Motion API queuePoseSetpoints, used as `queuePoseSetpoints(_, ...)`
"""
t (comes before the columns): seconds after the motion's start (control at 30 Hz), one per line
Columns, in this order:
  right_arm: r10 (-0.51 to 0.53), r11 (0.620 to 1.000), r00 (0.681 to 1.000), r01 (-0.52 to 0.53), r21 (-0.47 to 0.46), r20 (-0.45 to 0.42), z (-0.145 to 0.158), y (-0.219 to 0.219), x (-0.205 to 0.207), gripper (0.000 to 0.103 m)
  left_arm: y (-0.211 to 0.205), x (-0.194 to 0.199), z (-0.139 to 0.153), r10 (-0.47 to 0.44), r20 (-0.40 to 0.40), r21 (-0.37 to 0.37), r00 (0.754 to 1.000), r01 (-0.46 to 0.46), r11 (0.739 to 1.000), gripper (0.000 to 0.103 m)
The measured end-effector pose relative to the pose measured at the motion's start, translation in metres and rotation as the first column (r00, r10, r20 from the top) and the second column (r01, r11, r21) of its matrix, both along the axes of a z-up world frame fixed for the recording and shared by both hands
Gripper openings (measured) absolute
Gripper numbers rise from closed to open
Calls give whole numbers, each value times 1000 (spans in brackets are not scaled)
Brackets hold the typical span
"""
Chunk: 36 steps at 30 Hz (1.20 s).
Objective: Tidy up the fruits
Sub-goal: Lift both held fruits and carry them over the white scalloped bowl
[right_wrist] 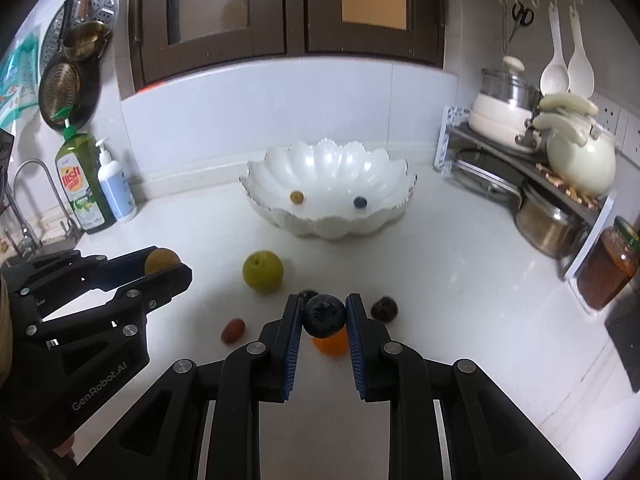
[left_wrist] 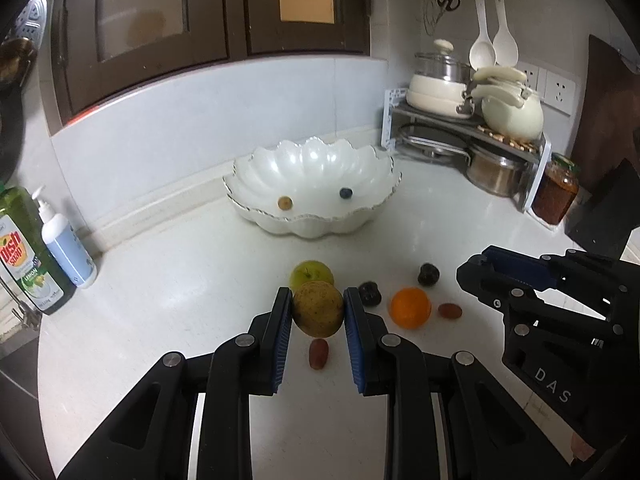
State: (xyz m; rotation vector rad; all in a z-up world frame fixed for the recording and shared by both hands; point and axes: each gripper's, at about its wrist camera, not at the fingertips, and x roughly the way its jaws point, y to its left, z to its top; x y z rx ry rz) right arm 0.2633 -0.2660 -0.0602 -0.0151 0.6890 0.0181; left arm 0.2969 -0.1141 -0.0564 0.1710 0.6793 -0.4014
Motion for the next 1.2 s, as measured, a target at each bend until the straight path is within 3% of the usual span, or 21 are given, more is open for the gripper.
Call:
queuePoseSetpoints(0.83, -1, 1000, 986, -2, 13, 168, 50, 6, 18, 24, 8, 12, 59, 49, 196, -56, 979, -39, 998, 27)
queuePoseSetpoints(1.2, -22, 999, 977, 15, 33, 211, 68, -4, 47, 24, 2, 40, 75, 65, 229, -72, 971, -50, 996, 27)
